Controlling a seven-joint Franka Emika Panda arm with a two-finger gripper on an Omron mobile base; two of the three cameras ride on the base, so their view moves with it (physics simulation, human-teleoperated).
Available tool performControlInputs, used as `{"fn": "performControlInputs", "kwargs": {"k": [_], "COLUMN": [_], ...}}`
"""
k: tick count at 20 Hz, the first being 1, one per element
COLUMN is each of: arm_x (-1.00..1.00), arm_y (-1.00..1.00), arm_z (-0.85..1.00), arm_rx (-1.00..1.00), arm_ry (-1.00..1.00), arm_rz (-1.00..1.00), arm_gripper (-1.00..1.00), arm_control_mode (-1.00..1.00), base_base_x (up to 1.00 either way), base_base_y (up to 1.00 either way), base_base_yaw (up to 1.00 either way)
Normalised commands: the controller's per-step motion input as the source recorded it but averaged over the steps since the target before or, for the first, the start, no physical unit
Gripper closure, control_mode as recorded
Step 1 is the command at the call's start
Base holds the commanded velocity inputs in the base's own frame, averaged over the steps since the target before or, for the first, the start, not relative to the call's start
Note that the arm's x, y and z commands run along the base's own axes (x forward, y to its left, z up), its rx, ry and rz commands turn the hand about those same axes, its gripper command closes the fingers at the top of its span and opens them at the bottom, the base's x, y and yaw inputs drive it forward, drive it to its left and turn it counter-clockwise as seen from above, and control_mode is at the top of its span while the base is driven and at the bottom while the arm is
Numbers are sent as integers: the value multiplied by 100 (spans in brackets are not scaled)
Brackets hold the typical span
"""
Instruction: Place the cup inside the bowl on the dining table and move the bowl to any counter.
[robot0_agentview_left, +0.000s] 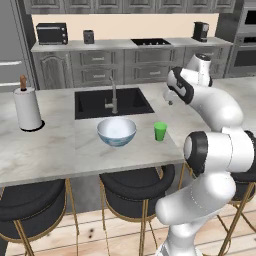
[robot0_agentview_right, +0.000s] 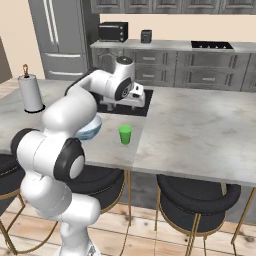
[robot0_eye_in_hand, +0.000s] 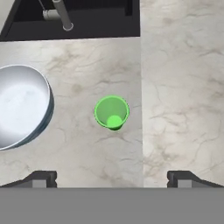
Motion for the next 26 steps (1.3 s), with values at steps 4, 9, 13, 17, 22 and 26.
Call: {"fn": "performControlInputs", "kwargs": {"k": [4, 9, 13, 17, 22, 26], "arm_x": [29, 22, 20, 4, 1, 8], "arm_y": [0, 0, 0, 0, 0, 0], "arm_z": [-15, -5, -1, -6, -24, -34], "arm_rx": [0, 0, 0, 0, 0, 0], "arm_ry": [0, 0, 0, 0, 0, 0], "arm_rz": [0, 0, 0, 0, 0, 0], "arm_gripper": [-100, -100, -100, -100, -100, -100], "arm_control_mode": [-100, -100, -100, -100, -100, -100], "base_base_x": [0, 0, 0, 0, 0, 0], "base_base_y": [0, 0, 0, 0, 0, 0], "base_base_yaw": [0, 0, 0, 0, 0, 0]}}
